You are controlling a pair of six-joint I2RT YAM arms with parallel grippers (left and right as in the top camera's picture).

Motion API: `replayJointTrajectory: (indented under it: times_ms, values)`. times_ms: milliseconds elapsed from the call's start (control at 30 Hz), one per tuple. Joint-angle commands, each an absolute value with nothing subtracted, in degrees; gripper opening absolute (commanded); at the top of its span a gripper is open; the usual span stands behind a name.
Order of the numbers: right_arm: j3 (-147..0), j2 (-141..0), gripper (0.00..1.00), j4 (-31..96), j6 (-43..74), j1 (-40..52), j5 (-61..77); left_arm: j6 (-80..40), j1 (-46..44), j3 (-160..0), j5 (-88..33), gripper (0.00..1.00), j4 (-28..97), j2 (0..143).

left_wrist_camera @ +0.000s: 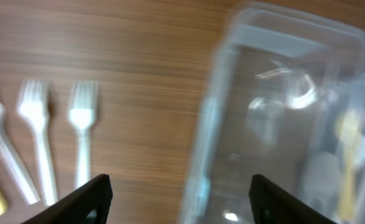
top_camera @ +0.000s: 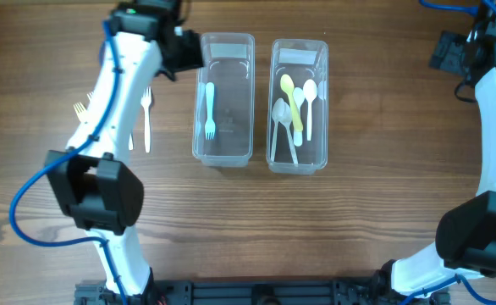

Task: Pack container
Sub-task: 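Return the left gripper to the forks and grasp a white fork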

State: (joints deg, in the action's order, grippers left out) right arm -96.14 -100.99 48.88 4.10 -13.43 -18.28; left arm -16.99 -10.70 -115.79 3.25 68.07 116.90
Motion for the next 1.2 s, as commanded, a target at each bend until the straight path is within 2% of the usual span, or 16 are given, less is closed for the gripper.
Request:
replayJointTrajectory:
  times_ms: [0, 300, 633, 967, 1167]
  values:
    - [-96.6, -101.5, 1.00, 48.9, 4.5, -13.1, -19.2, -16.8, -5.3, -116.3, 5.7, 0.62, 69.0, 116.8]
    - [-96.6, -101.5, 1.00, 48.9, 4.5, -13.1, -19.2, -16.6, -1.2, -111.9, 5.7, 0.62, 69.2, 119.5]
    - [-96.6, -101.5, 1.00, 48.9, 4.5, -13.1, -19.2, -12.4, -0.8, -98.8, 5.7, 0.66, 60.7, 124.3]
    - [-96.6, -101.5, 1.00, 48.9, 4.5, -13.1, -19.2, -11.5, 1.1, -97.4, 5.7, 0.66, 54.9, 125.6]
    - [-96.6, -101.5, 1.00, 48.9, 4.5, -13.1, -19.2, -7.0, 1.2, -97.3, 4.5, 0.66, 53.5, 126.6]
